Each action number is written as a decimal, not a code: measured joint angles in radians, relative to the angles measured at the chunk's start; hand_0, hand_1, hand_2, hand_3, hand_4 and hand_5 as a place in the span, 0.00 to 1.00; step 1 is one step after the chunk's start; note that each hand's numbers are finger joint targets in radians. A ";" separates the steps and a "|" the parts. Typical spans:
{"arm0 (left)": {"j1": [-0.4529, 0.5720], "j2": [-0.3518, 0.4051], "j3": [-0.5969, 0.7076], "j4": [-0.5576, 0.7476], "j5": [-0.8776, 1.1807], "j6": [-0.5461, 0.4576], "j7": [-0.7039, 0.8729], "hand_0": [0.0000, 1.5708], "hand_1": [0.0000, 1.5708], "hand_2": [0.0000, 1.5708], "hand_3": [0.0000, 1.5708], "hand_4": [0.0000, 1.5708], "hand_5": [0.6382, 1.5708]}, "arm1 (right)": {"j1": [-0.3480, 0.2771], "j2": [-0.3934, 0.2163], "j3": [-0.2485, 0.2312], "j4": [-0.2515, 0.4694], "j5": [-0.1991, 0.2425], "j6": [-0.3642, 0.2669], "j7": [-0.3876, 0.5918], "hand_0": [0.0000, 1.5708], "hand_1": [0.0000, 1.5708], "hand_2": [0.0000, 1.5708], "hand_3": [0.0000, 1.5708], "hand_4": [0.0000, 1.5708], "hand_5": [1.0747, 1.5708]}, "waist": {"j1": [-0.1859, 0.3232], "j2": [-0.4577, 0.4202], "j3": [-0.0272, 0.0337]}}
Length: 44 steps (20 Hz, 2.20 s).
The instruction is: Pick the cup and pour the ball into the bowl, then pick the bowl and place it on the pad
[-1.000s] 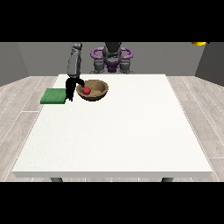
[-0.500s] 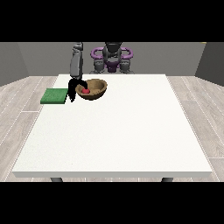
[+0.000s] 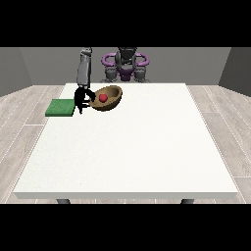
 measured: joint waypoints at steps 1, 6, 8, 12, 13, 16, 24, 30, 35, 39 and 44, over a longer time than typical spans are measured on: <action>0.002 0.002 0.002 0.006 0.002 -0.001 0.002 0.00 0.00 0.00 0.00 0.74 0.96 | 0.002 -0.003 0.008 -0.007 0.006 -0.011 0.018 1.00 1.00 1.00 0.79 0.64 0.95 | 0.000 -0.005 0.0036; 0.037 0.006 0.012 0.056 -0.005 -0.008 -0.007 0.00 0.00 0.00 0.00 0.76 0.95 | -0.003 -0.046 0.060 -0.044 0.035 -0.056 0.213 1.00 1.00 1.00 0.68 0.65 0.97 | -0.019 -0.049 0.0246; 0.057 0.012 0.022 0.085 -0.009 -0.014 -0.019 0.00 0.00 0.00 0.00 0.76 0.97 | -0.018 -0.112 0.072 -0.052 0.053 -0.057 0.322 1.00 1.00 1.00 0.65 0.66 0.97 | -0.044 -0.067 0.0269; 0.112 0.027 0.044 0.145 -0.036 -0.019 -0.075 0.00 0.00 0.00 0.00 0.77 0.96 | -0.050 -0.229 0.095 -0.078 0.086 -0.034 0.503 1.00 1.00 1.00 0.53 0.66 0.98 | -0.108 -0.093 0.0292; 0.122 0.037 0.051 0.161 -0.040 -0.026 -0.089 0.00 0.00 0.00 0.00 0.77 0.97 | -0.062 -0.253 0.101 -0.087 0.095 -0.030 0.539 1.00 1.00 1.00 0.46 0.67 0.98 | -0.118 -0.095 0.0298; 0.146 0.060 0.060 0.197 -0.050 -0.033 -0.105 0.00 0.00 0.00 0.00 0.76 0.97 | -0.088 -0.327 0.113 -0.109 0.108 0.020 0.632 1.00 1.00 1.00 0.35 0.70 0.99 | -0.155 -0.119 0.0310; 0.181 0.080 0.079 0.218 -0.036 -0.046 -0.167 0.00 0.00 0.00 0.00 0.77 0.98 | -0.142 -0.479 0.027 -0.081 0.063 0.127 0.690 1.00 1.00 1.00 0.36 0.69 0.99 | -0.165 -0.086 0.0335; 0.183 0.104 0.090 0.228 -0.020 -0.063 -0.219 0.00 0.00 0.00 0.00 0.77 0.98 | -0.156 -0.525 -0.028 -0.025 0.039 0.173 0.628 1.00 1.00 1.00 0.27 0.68 0.99 | -0.153 -0.012 0.0340; 0.192 0.098 0.079 0.226 -0.029 -0.061 -0.262 0.00 0.00 0.00 0.00 0.77 0.98 | -0.171 -0.475 -0.044 0.008 0.025 0.147 0.608 1.00 1.00 1.00 0.29 0.66 1.00 | -0.141 0.014 0.0339; 0.197 0.100 0.071 0.230 -0.029 -0.061 -0.273 0.00 0.00 0.00 0.00 0.77 0.99 | -0.185 -0.437 -0.047 0.031 0.017 0.131 0.598 1.00 1.00 1.00 0.35 0.65 1.00 | -0.133 0.017 0.0340; 0.180 0.130 0.077 0.224 -0.005 -0.069 -0.253 0.00 0.00 0.00 0.00 0.76 0.99 | -0.209 -0.443 -0.099 0.084 -0.024 0.131 0.577 1.00 1.00 1.00 0.64 0.34 0.99 | -0.128 0.036 0.0343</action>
